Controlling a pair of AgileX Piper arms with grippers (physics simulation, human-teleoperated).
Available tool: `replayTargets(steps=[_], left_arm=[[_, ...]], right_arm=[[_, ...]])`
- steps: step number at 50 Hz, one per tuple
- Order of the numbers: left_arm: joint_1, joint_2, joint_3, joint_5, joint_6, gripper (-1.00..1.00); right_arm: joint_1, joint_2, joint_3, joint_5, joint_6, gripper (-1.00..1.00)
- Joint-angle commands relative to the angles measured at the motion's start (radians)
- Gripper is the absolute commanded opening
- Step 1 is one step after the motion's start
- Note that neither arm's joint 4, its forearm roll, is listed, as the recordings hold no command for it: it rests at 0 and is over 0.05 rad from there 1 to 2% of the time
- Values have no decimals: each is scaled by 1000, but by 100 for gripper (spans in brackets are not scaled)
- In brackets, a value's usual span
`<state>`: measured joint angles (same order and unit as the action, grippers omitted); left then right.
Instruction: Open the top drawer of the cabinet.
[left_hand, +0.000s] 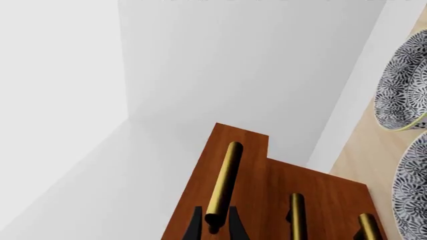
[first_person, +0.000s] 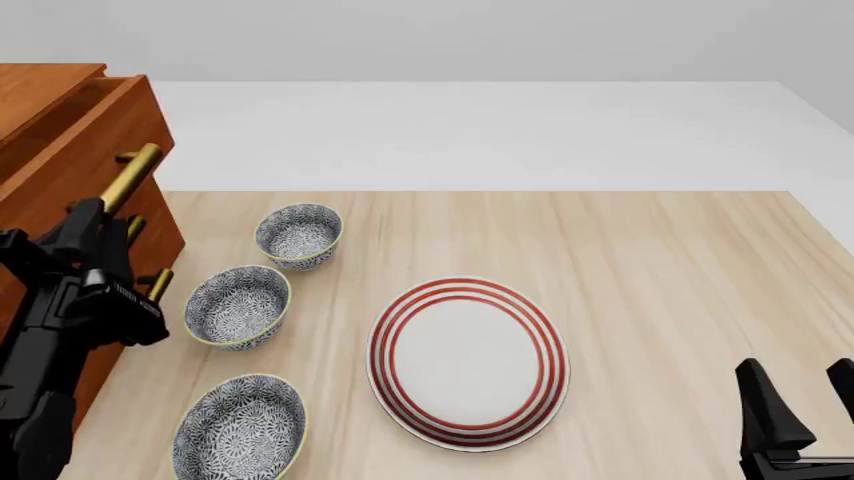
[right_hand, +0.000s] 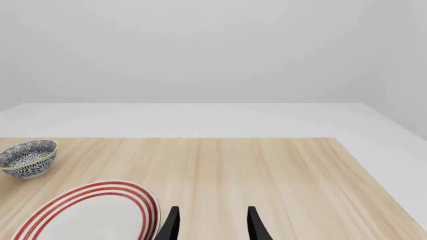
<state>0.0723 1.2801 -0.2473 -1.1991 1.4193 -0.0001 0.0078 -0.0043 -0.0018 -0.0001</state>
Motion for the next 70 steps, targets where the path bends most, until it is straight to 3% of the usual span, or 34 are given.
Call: replayTargets(steps=[1,8,9,30,40,45,49,52,54,55,60,61,62,63,64,70], left_arm=[[1,-27,10,-21,9,-100],[-4,-42,13,-21,8,-100],[-11,-52,24,-21,15,100],[-69,-318,232,-20,55,100],[-86,-490,237,119,41,100],[-88,-639,174,297,-55,100],[-97,-713,126,372,-108,100],[-49,-759,33,505,-240,100],[-51,-784,18,520,-255,100],[-33,-813,-35,616,-328,100],[-61,-912,-109,806,-452,100],[-20,-909,-156,860,-528,100],[-26,-929,-156,865,-538,100],[3,-928,-199,914,-612,100],[-37,-950,-197,962,-596,100],[12,-886,-258,1073,-673,100]], right_arm=[[0,0,0,0,0,100],[0,0,0,0,0,100],[0,0,0,0,0,100],[0,0,0,0,0,100],[0,0,0,0,0,100],[0,0,0,0,0,100],[0,0,0,0,0,100],[0,0,0,0,0,100],[0,0,0,0,0,100],[0,0,0,0,0,100],[0,0,0,0,0,100],[0,0,0,0,1,100],[0,0,0,0,0,100],[0,0,0,0,0,100],[0,0,0,0,0,100],[0,0,0,0,0,100]])
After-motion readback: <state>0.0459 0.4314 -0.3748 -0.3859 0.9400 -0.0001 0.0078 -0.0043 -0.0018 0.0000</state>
